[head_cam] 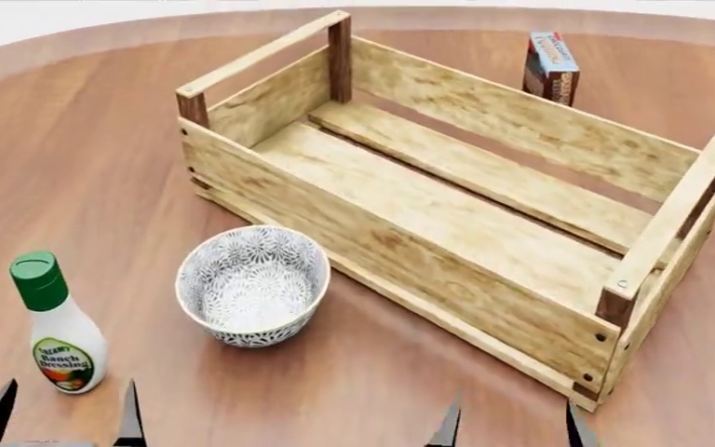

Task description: Pick up the salad dressing and put it in the tray.

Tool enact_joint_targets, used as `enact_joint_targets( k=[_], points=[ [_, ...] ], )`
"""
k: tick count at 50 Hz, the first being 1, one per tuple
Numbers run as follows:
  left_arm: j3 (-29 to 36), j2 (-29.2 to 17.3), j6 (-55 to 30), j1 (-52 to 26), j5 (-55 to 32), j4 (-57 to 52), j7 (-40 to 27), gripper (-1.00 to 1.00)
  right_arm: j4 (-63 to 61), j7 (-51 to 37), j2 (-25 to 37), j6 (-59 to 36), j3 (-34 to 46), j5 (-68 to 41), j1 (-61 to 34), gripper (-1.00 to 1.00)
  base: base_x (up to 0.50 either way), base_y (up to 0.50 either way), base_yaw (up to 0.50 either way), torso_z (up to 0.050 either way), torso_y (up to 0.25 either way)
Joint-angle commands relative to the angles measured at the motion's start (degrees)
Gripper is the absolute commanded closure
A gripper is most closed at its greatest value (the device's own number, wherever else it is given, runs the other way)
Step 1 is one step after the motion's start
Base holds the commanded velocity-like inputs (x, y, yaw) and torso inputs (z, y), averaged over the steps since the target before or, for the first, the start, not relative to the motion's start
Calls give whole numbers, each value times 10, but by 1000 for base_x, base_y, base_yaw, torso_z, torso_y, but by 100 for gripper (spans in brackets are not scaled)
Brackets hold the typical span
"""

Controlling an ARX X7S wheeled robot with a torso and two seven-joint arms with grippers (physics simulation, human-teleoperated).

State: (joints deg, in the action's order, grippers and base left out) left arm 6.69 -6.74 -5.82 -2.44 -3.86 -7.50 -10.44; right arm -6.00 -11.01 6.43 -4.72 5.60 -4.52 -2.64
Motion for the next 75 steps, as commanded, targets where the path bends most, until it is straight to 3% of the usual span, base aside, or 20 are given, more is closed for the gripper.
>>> enact_joint_targets(
  k=[1, 11, 38, 48, 75],
  points=[
    [-32, -14, -159, -30, -51, -185, -14, -100, -184, -36, 22, -153, -42, -36, -32, -100, 500, 0, 0, 0, 0],
    [-65, -25, -237, -39, -106, -281, -21, -100, -290, -44, 44, -228, -52, -52, -34, -100, 500, 0, 0, 0, 0],
    [-64, -35, -239, -39, -121, -280, -32, -100, -300, -58, 56, -237, -73, -94, -36, -100, 497, 0, 0, 0, 1],
    [-60, -39, -232, -37, -121, -279, -37, -100, -297, -45, 58, -180, -75, -107, -16, -100, 0, 0, 123, 0, 0],
    [-51, -53, -222, -36, -134, -274, -55, -100, -297, -53, 73, -163, -65, -118, -12, -100, 0, 0, 500, 0, 0]
  ],
)
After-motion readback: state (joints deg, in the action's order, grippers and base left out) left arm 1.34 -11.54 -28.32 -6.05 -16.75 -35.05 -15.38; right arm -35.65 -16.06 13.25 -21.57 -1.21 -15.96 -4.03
